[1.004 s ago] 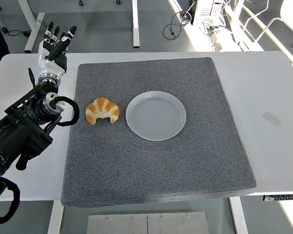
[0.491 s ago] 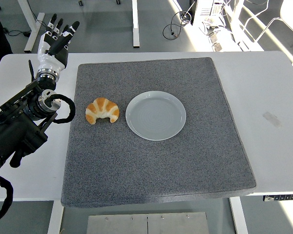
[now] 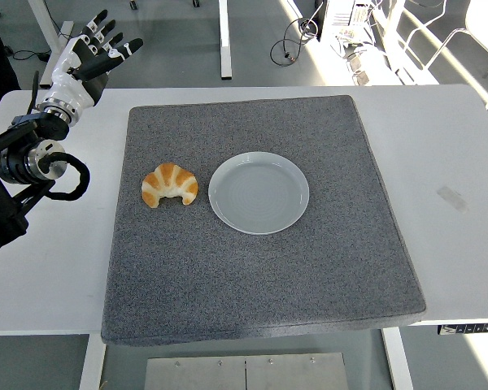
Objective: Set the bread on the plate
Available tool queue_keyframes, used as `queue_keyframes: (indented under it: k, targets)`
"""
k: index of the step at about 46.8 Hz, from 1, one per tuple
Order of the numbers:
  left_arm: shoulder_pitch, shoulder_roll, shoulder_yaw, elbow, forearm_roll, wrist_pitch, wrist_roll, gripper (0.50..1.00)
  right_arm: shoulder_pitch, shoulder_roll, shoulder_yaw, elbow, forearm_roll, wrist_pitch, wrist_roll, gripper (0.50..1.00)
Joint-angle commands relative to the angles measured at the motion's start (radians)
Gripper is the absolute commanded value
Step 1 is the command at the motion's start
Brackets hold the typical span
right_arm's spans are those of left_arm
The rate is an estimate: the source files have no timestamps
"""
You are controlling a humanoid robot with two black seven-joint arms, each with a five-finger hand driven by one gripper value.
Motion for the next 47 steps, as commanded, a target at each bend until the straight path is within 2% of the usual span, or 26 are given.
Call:
queue_keyframes:
  k: [1, 10, 19, 25, 34, 38, 47]
  targets:
    - [-0.012, 0.044, 0.031, -0.031, 0.024, 0.001, 0.022, 0.977, -0.001, 0.000, 0.000, 0.000, 0.000, 0.000, 0.000, 1.000]
    - [-0.041, 0.093, 0.042, -0.051, 0.148, 0.000, 0.110, 0.978, -0.001, 0.000, 0.000, 0.000, 0.000, 0.001, 0.000, 1.000]
    - [-0.069, 0.231, 0.087, -0.224, 0.286, 0.021, 0.135, 0.975, -0.001, 0.000, 0.000, 0.000, 0.000, 0.000, 0.000, 1.000]
    - [-0.084, 0.286, 0.103, -0.288, 0.343, 0.047, 0.189, 0.975, 0.001, 0.000, 0.000, 0.000, 0.000, 0.000, 0.000, 1.000]
    - [-0.090, 0.303, 0.103, -0.328, 0.475, 0.047, 0.299, 0.975, -0.001, 0.000, 0.000, 0.000, 0.000, 0.000, 0.000, 1.000]
    - [-0.092, 0.311, 0.111, -0.356, 0.525, 0.047, 0.325, 0.975, -0.001, 0.000, 0.000, 0.000, 0.000, 0.000, 0.000, 1.000]
    - [-0.135, 0.344, 0.222, -0.442, 0.651, 0.049, 0.379, 0.974, -0.001, 0.000, 0.000, 0.000, 0.000, 0.000, 0.000, 1.000]
